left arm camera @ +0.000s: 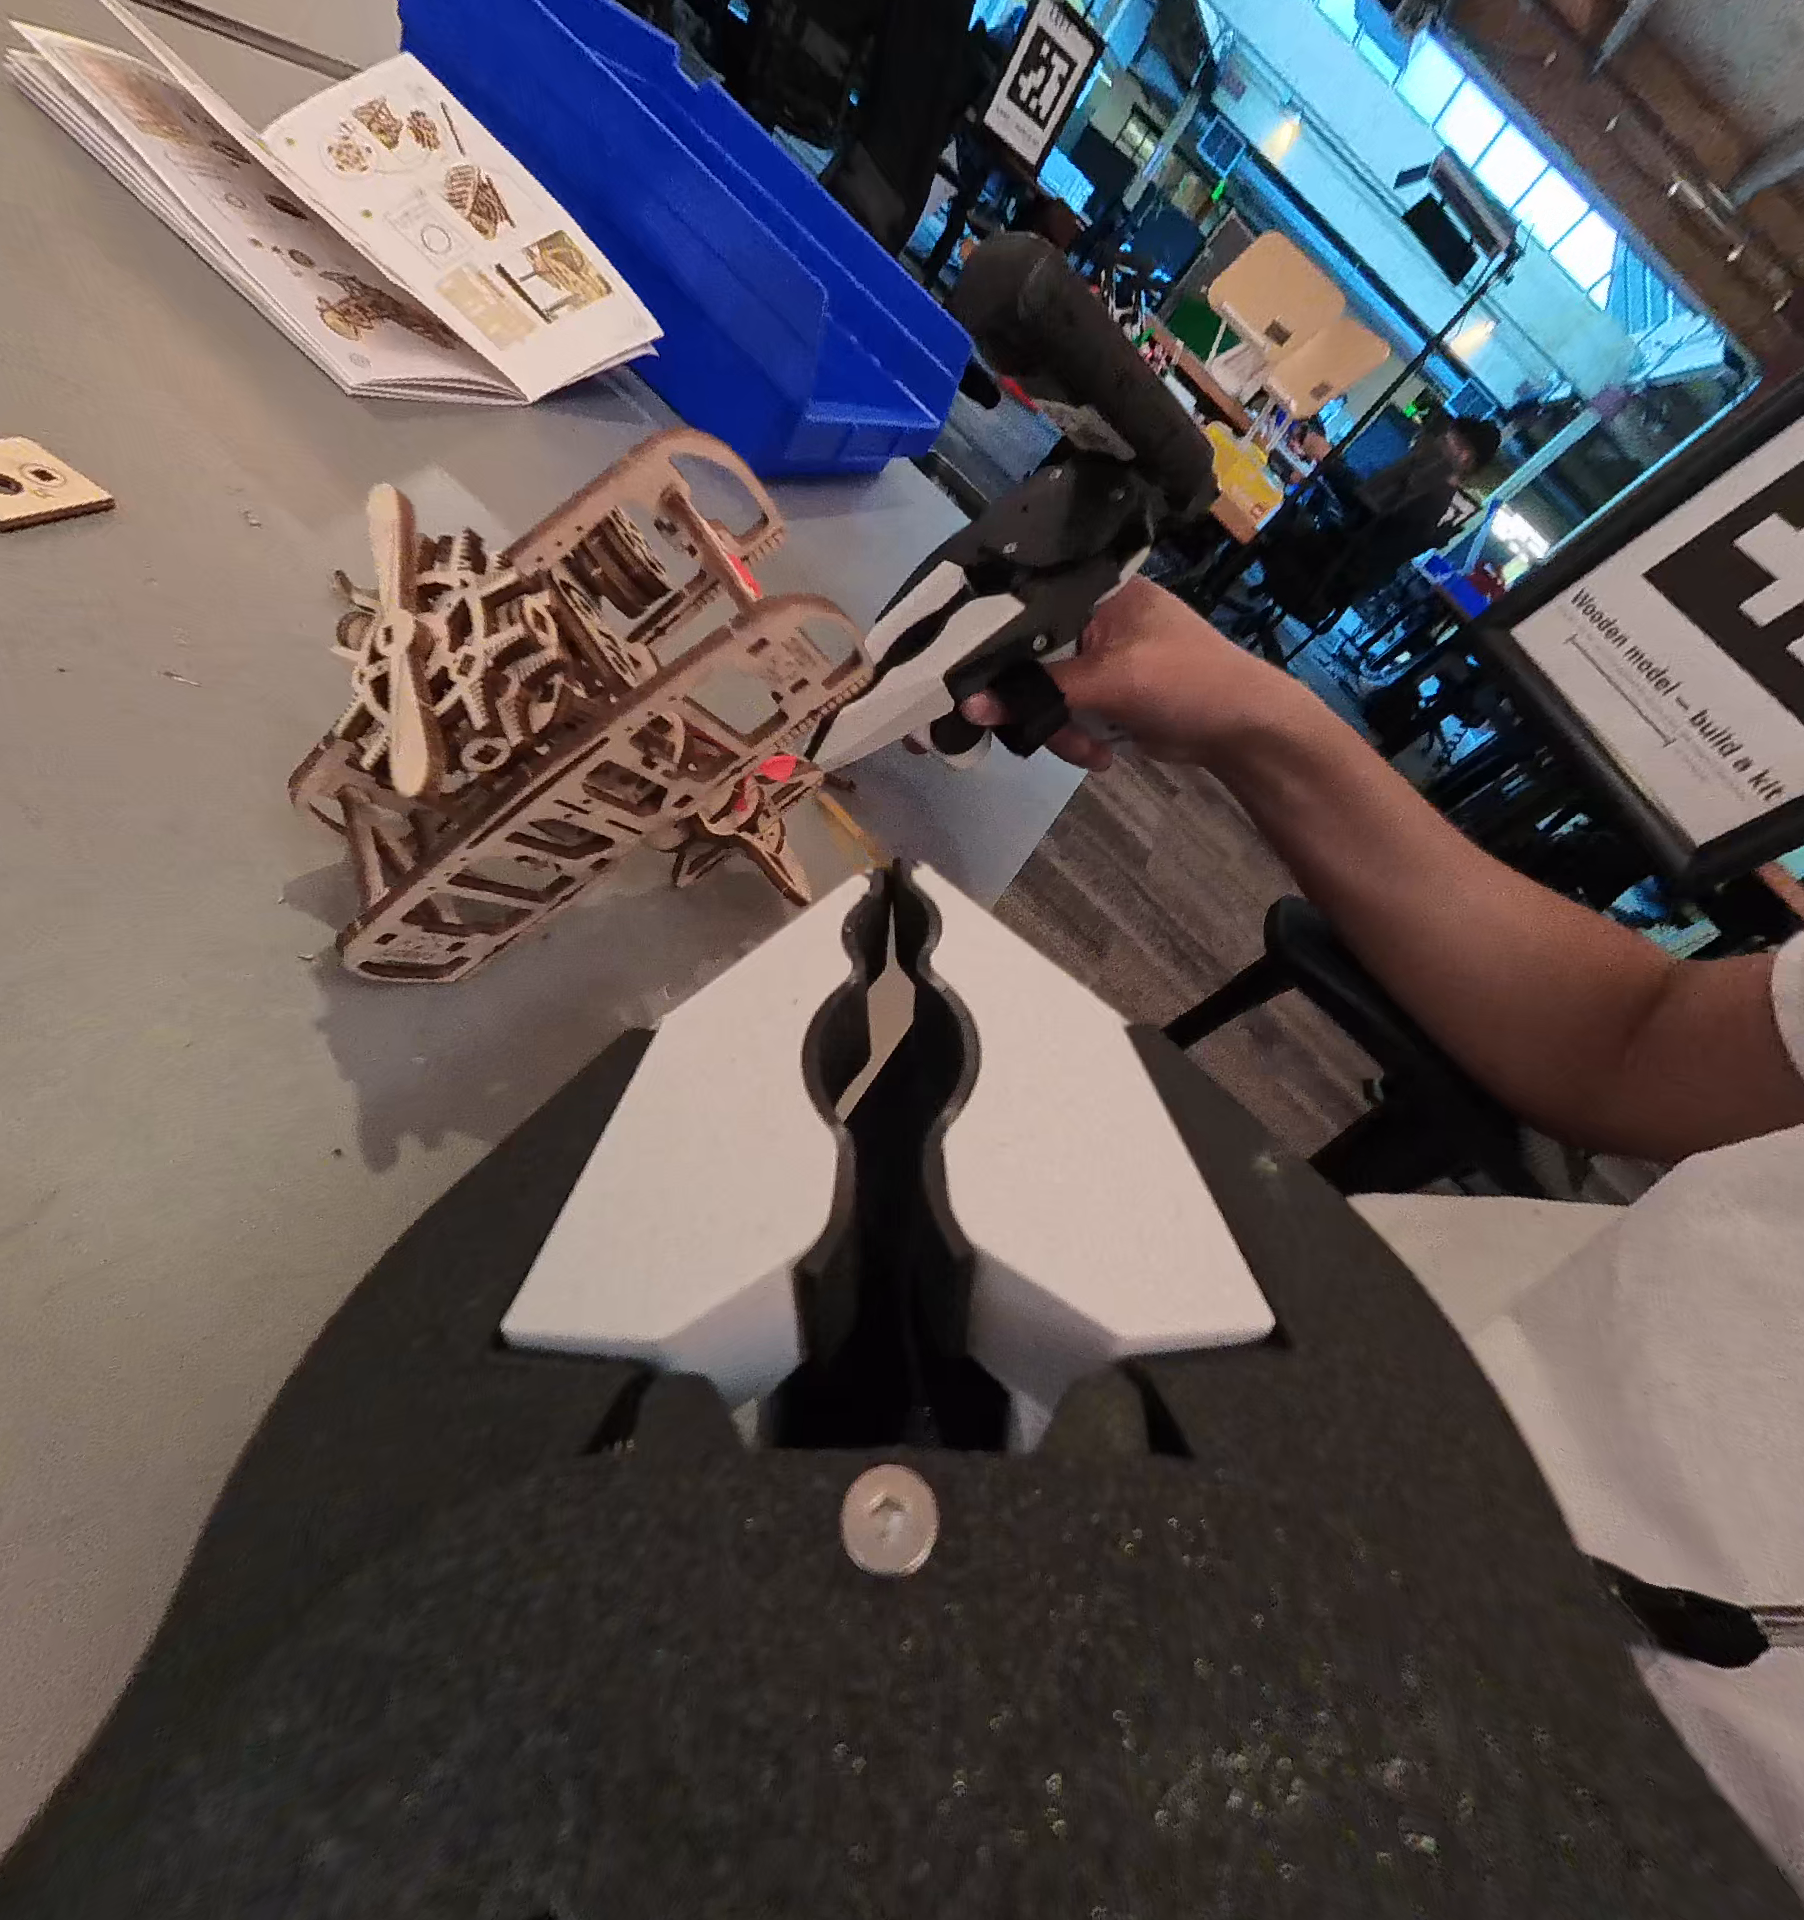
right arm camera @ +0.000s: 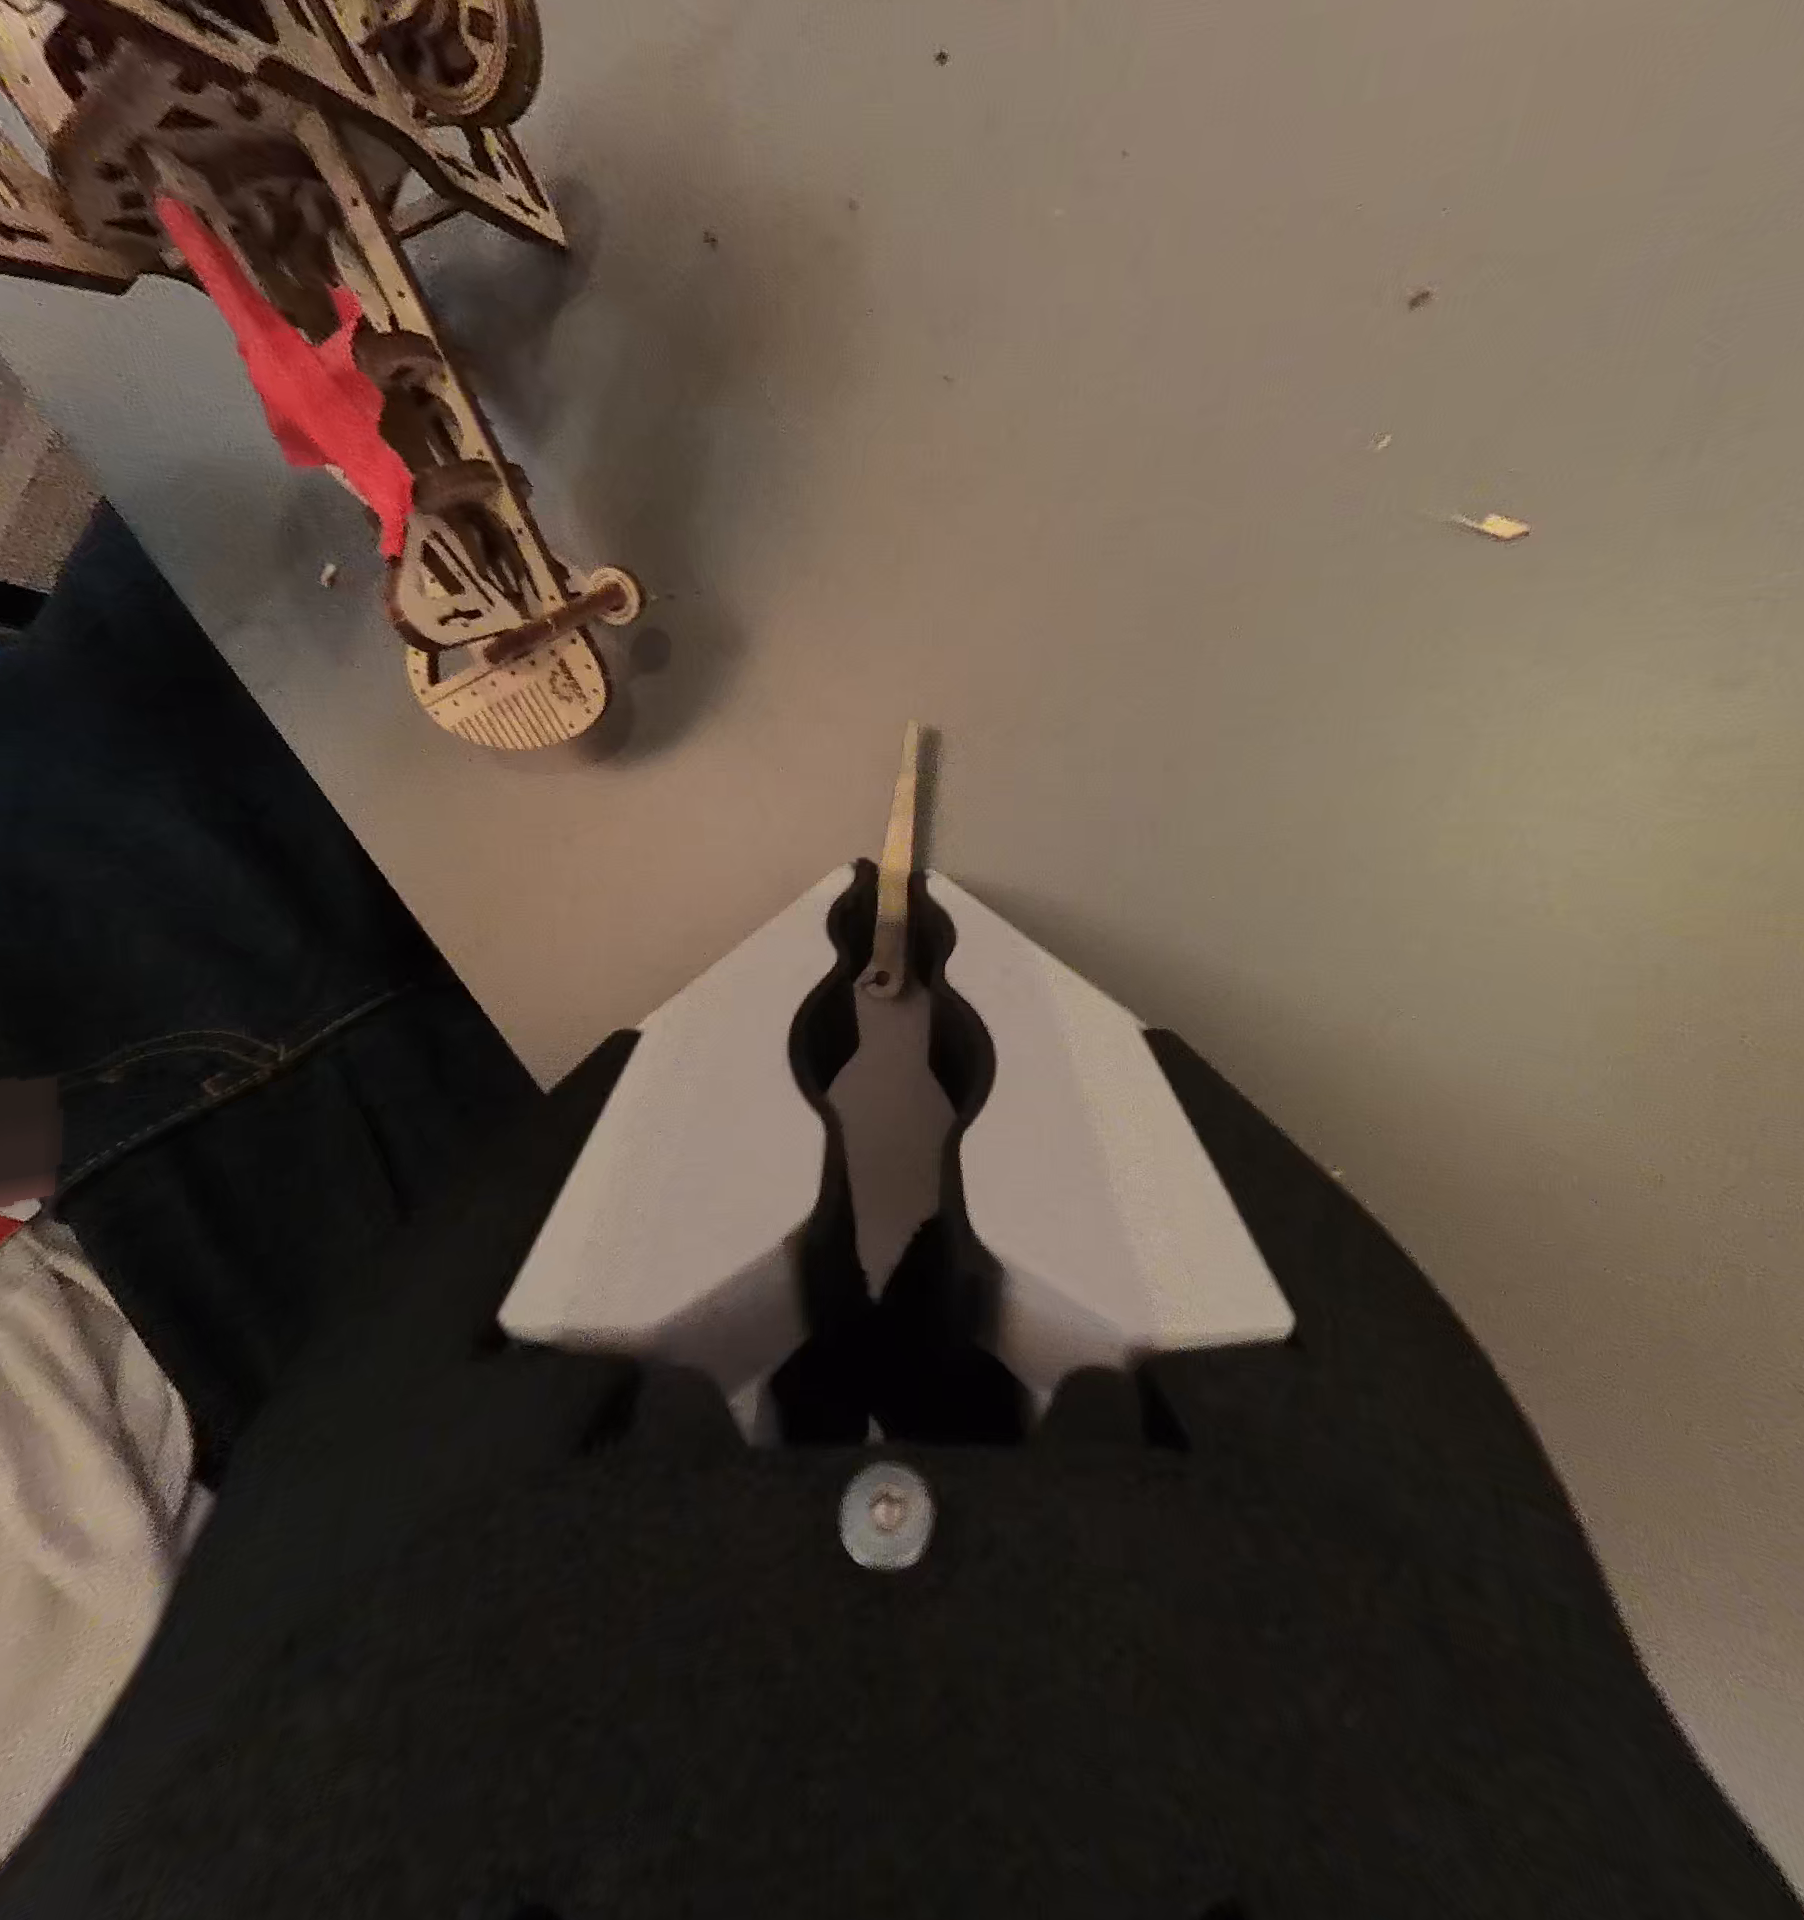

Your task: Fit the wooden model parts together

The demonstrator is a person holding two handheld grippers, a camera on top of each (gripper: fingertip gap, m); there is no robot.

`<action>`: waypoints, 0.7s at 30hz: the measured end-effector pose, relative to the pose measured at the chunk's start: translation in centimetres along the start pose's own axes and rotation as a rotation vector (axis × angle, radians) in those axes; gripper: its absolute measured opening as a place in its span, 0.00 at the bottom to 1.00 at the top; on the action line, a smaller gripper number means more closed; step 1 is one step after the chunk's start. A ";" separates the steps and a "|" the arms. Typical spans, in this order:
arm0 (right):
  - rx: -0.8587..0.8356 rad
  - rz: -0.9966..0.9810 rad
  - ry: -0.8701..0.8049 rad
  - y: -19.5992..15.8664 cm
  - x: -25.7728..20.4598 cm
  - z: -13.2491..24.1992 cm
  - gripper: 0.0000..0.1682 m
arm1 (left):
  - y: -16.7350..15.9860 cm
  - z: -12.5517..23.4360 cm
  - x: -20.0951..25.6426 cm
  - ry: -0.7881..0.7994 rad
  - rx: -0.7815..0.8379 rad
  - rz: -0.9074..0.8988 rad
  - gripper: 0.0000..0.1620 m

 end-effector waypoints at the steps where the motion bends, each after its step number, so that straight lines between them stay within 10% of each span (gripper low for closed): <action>1: -0.006 0.006 0.004 0.1 -0.2 -0.1 0.03 | -0.1 -0.1 0.1 -0.004 -0.005 -0.005 0.00; 21: 0.110 0.035 -0.059 -0.4 -2.2 0.0 0.03 | 0.4 -0.6 -1.9 -0.075 0.113 0.224 0.00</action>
Point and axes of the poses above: each gripper's, where its closed fingertips meet, z back along the fingers, y out of its top, x = y × z across the jaws, the point moved 9 cm from there along z, back along the fingers, and after that the axes turned 14 degrees about z, right-handed, at the moved point
